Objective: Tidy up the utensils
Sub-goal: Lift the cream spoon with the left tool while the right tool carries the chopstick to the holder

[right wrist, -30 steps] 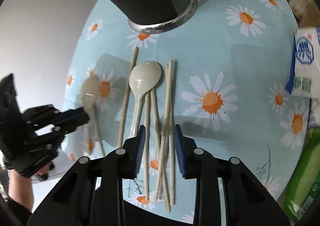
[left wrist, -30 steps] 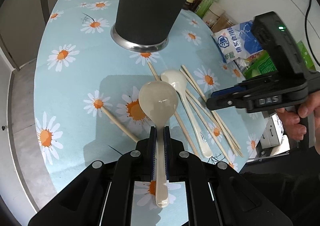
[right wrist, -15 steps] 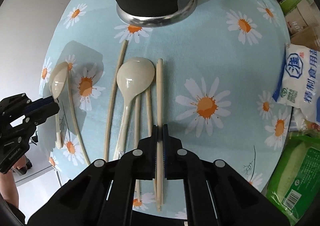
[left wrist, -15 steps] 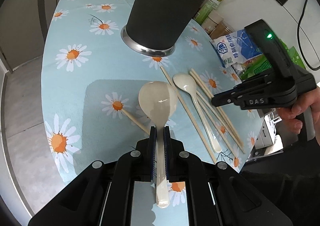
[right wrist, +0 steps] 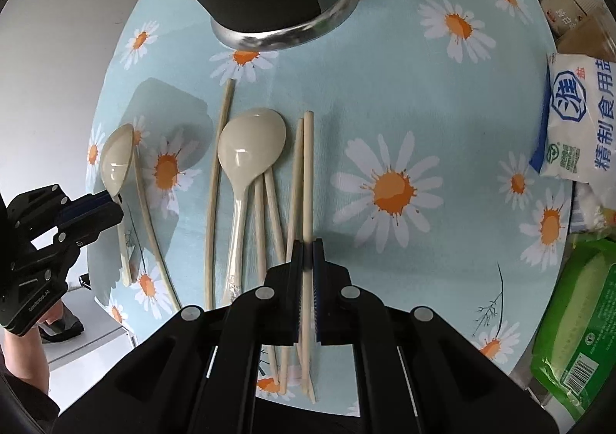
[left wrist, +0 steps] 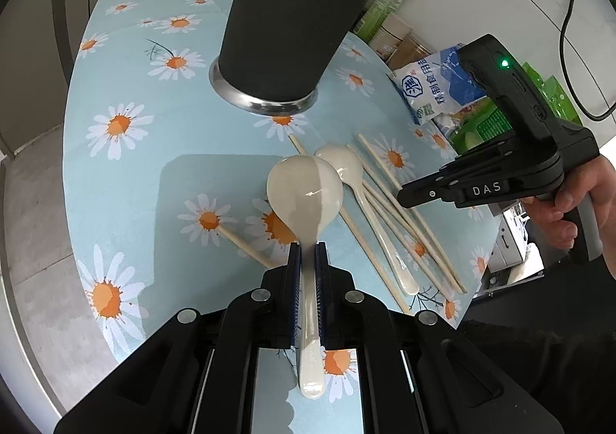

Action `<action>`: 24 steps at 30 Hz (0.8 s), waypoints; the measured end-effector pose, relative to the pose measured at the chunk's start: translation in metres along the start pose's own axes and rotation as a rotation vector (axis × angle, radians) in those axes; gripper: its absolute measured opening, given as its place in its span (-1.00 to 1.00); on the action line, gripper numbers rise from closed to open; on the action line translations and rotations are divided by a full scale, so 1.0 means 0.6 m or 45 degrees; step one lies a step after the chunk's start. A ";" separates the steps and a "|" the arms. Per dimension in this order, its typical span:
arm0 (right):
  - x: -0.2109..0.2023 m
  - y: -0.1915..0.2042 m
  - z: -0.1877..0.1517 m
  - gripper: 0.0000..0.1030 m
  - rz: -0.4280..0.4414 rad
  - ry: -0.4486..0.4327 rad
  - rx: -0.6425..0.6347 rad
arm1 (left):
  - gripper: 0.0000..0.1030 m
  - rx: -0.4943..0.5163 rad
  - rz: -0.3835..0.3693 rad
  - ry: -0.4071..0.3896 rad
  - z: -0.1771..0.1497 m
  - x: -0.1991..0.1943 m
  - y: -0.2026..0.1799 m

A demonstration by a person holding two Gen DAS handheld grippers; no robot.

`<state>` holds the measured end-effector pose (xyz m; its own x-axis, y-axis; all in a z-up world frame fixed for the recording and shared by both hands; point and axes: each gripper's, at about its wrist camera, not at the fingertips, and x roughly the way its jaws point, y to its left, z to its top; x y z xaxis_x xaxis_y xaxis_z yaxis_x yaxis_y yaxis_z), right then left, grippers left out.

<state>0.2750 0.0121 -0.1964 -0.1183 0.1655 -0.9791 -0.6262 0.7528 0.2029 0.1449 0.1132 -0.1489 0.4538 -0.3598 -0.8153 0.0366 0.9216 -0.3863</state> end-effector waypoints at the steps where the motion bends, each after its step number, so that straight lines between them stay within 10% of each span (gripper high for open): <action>1: 0.001 -0.004 0.002 -0.89 -0.002 -0.005 -0.002 | -0.88 0.000 0.001 0.002 0.000 0.000 0.000; 24: -0.144 -0.040 -0.015 -0.89 0.236 -0.263 -0.154 | -0.88 -0.076 0.019 -0.208 0.060 -0.046 -0.049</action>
<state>0.2932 -0.0263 -0.1166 -0.0874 0.4286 -0.8992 -0.6975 0.6182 0.3625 0.1632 0.1011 -0.0993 0.5930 -0.3129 -0.7419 -0.0219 0.9148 -0.4033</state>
